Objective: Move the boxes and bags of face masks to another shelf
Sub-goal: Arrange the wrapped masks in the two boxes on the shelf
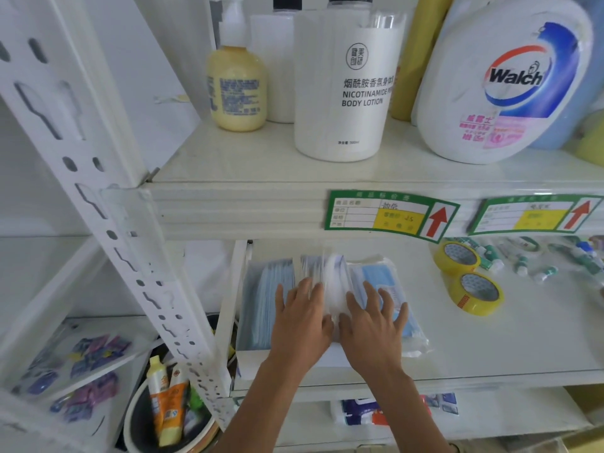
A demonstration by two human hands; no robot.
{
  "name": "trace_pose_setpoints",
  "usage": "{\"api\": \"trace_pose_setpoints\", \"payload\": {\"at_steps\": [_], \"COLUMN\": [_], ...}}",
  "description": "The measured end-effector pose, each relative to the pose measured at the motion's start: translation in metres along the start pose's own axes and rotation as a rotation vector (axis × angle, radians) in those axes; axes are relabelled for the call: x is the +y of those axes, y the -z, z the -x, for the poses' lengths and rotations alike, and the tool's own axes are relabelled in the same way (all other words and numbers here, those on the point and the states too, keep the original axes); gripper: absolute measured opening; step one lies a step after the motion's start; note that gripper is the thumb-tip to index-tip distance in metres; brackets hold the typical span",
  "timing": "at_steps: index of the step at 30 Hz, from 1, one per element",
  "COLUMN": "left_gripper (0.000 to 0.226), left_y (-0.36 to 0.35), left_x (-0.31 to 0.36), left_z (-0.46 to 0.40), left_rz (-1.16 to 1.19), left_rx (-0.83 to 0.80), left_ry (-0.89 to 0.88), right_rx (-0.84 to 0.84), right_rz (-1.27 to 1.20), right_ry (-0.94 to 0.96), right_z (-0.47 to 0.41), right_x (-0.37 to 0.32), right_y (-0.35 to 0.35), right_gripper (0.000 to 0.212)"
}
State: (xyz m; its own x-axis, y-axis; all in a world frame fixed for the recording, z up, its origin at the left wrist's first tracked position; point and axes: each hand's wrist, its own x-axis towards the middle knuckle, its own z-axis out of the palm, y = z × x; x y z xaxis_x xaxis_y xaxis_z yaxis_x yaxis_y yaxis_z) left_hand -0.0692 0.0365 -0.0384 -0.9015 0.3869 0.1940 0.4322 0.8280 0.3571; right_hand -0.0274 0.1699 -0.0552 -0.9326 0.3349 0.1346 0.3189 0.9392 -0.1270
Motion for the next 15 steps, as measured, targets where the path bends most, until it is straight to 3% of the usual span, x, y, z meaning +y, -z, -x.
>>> {"api": "trace_pose_setpoints", "payload": {"at_steps": [2,5,8,12,15], "left_gripper": [0.058,0.042,0.034,0.038,0.035], "left_y": [-0.001,-0.004,-0.005,-0.007,-0.011], "left_x": [-0.001,-0.007,-0.012,-0.016,-0.018], "left_z": [0.004,0.007,0.005,0.004,0.006], "left_rz": [0.044,-0.012,-0.105,-0.081,-0.097], "left_rx": [0.048,0.044,-0.106,-0.074,-0.090], "left_ry": [-0.088,-0.222,-0.137,-0.145,-0.161], "right_rx": [-0.044,-0.026,-0.002,-0.066,-0.132], "right_rz": [0.009,-0.078,-0.102,-0.009,0.034], "right_ry": [0.002,0.052,0.034,-0.005,-0.020], "right_z": [-0.002,-0.001,0.000,-0.001,-0.006], "right_x": [-0.001,-0.004,-0.004,-0.004,-0.016], "right_y": [-0.001,0.001,0.004,0.007,0.012], "right_gripper": [0.042,0.033,0.034,0.040,0.034]}}
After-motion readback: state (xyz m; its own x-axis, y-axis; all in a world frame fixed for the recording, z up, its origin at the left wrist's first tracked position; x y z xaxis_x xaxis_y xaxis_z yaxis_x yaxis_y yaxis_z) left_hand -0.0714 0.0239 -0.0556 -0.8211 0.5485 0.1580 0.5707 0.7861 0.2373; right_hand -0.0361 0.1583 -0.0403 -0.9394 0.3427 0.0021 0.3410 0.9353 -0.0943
